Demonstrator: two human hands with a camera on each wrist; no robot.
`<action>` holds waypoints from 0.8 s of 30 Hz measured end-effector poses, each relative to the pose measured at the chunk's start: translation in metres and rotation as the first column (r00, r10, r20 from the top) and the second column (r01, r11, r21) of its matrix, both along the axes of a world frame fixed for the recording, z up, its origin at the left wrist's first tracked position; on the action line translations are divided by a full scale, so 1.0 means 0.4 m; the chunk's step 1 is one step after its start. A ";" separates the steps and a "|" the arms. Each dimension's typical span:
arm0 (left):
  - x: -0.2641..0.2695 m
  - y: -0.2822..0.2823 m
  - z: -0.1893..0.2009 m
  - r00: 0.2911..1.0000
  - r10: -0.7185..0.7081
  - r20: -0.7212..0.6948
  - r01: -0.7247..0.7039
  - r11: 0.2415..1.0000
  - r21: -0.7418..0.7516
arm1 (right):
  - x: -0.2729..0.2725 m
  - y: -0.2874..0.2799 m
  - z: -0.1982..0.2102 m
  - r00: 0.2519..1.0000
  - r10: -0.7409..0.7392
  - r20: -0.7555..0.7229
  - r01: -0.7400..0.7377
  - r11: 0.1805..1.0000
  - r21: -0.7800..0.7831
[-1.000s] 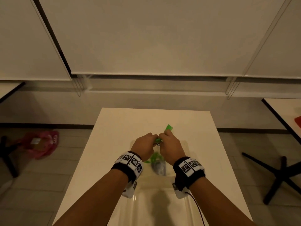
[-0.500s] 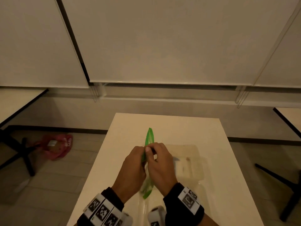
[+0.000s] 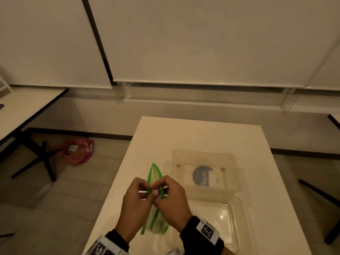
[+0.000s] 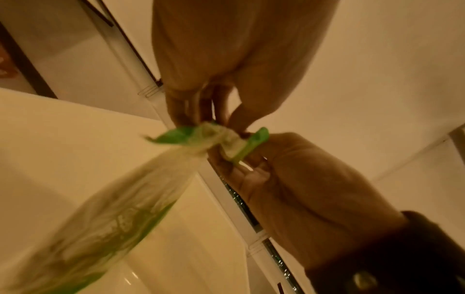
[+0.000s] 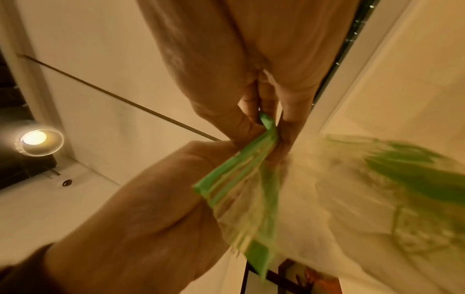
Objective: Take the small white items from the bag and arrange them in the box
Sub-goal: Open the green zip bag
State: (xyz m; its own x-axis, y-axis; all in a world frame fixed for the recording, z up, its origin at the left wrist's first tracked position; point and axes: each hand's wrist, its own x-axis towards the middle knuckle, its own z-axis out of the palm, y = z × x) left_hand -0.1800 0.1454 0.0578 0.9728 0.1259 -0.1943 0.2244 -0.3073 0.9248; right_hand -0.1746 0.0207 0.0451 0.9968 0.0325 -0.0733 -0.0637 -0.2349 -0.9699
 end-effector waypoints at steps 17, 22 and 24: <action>-0.003 0.023 -0.073 0.987 -0.157 0.027 0.142 0.947 0.288 | 0.012 -0.028 -0.076 1.000 -0.013 0.006 0.013 0.994 -0.109; -0.001 0.014 -0.078 0.983 -0.074 0.168 0.031 0.968 0.248 | 0.010 -0.029 -0.090 0.997 0.075 -0.035 -0.080 0.975 -0.208; 0.005 0.017 -0.077 0.983 -0.079 0.165 0.041 0.975 0.220 | 0.010 -0.033 -0.089 0.994 0.082 -0.072 -0.091 0.985 -0.144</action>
